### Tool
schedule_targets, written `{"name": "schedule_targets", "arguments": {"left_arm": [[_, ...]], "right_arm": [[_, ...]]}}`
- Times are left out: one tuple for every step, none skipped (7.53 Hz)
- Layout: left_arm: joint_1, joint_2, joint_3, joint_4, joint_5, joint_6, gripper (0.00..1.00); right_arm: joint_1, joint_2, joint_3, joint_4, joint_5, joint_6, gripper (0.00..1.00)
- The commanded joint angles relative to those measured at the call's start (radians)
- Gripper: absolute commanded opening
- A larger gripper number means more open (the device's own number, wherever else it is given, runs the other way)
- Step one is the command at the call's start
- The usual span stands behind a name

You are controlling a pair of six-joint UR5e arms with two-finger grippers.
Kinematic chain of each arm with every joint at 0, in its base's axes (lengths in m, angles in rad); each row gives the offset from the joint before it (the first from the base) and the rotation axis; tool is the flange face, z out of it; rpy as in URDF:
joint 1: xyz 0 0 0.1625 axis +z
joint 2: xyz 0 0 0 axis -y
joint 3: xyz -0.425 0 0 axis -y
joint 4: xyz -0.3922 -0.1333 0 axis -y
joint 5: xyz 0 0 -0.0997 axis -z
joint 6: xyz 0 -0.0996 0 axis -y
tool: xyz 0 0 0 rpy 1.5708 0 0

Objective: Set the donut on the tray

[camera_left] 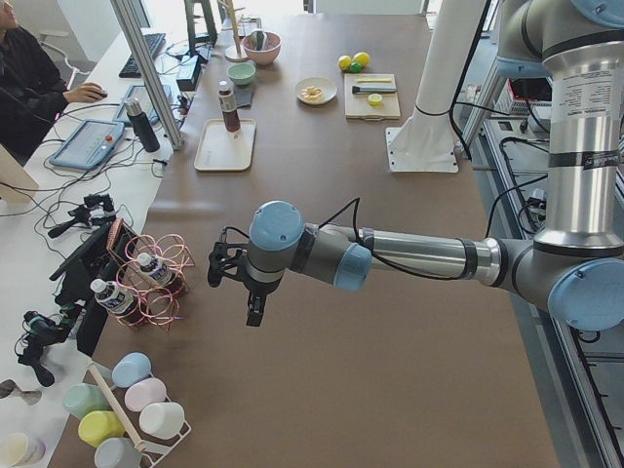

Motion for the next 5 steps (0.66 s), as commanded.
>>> {"name": "schedule_targets", "arguments": {"left_arm": [[0.044, 0.010, 0.012, 0.007, 0.099, 0.062, 0.98], [0.033, 0.028, 0.021, -0.020, 0.107, 0.077, 0.98], [0.028, 0.088, 0.008, -0.082, 0.113, 0.079, 0.98], [0.030, 0.102, -0.001, -0.101, 0.107, 0.078, 0.98], [0.034, 0.101, -0.008, -0.143, 0.097, 0.075, 0.98]], "right_arm": [[0.000, 0.004, 0.019, -0.001, 0.026, 0.001, 1.00], [0.000, 0.006, 0.017, -0.001, 0.024, 0.001, 1.00], [0.000, -0.007, 0.011, -0.001, 0.018, -0.001, 1.00], [0.000, -0.014, 0.007, -0.008, 0.029, -0.001, 1.00], [-0.006, -0.022, -0.001, -0.009, 0.062, 0.010, 1.00]]}}
